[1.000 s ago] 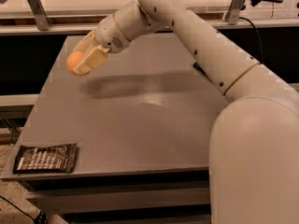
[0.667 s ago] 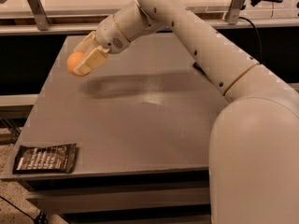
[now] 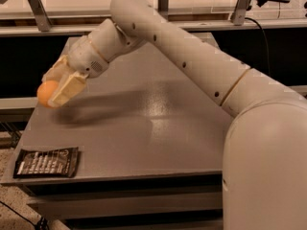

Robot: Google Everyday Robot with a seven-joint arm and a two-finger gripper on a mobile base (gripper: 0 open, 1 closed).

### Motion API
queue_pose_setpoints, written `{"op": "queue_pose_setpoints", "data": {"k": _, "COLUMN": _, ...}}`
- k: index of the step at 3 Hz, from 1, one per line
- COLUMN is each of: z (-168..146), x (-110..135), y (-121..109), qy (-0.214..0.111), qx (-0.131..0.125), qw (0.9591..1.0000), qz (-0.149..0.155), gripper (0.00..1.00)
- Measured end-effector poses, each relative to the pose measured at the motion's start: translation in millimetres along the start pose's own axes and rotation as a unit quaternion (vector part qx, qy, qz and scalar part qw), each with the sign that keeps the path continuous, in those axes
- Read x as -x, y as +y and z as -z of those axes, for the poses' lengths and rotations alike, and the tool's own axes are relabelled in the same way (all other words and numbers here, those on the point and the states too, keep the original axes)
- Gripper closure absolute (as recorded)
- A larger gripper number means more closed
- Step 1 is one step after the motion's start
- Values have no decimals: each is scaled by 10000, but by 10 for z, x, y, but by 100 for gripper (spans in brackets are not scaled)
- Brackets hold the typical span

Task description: Move orange near rxbar chocolate

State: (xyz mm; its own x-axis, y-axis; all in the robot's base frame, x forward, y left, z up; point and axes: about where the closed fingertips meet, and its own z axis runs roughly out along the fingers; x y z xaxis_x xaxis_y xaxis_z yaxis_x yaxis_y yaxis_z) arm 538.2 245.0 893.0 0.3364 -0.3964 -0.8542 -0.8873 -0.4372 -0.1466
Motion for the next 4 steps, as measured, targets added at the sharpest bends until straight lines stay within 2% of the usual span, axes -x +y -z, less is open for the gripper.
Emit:
{"op": "queue_pose_setpoints", "data": {"k": 1, "z": -355, "x": 62, "y": 335, "qy": -12, "qx": 435, "qw": 9988, "qz": 220, "gripper": 100}}
{"op": "queue_pose_setpoints", "data": {"k": 2, "z": -453, "x": -8, "y": 586, "qy": 12, "qx": 603, "qw": 9979, "qz": 230, "gripper": 100}}
{"op": "queue_pose_setpoints", "data": {"k": 3, "z": -442, "x": -108, "y": 868, "qy": -116, "qx": 710, "qw": 9972, "qz": 220, "gripper": 83}}
{"op": "queue_pose_setpoints", "data": {"k": 4, "z": -429, "x": -91, "y": 871, "qy": -119, "qx": 712, "qw": 9971, "qz": 220, "gripper": 59}}
